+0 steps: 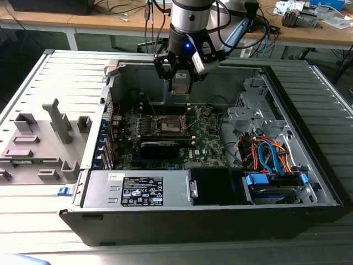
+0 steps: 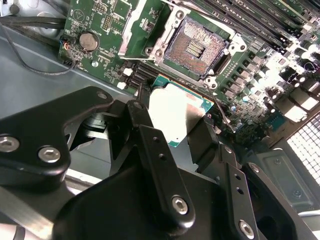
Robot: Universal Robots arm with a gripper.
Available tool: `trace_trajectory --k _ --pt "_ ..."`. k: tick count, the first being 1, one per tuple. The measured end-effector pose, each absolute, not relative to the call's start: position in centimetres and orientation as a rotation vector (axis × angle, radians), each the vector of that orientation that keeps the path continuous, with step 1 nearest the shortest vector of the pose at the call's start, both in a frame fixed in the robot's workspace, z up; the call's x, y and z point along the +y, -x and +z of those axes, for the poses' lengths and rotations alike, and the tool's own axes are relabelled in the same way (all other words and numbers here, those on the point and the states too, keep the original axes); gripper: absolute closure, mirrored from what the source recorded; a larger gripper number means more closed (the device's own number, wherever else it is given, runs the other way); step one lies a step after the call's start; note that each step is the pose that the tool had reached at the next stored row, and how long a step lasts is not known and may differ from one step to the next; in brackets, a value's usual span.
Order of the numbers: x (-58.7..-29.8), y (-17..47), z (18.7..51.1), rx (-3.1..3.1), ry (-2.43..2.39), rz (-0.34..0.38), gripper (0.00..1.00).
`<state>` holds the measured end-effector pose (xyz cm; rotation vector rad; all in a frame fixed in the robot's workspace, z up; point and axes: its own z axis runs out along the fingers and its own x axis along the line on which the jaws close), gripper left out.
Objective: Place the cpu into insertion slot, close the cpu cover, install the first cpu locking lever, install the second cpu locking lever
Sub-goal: 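Place the cpu into insertion slot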
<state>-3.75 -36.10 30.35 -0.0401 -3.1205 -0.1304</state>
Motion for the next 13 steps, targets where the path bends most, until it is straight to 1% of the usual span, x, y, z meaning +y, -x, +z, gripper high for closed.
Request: trace_trajectory --k 13 --pt "-36.46 3.76 30.03 -3.121 0.04 -0.123 0.45"
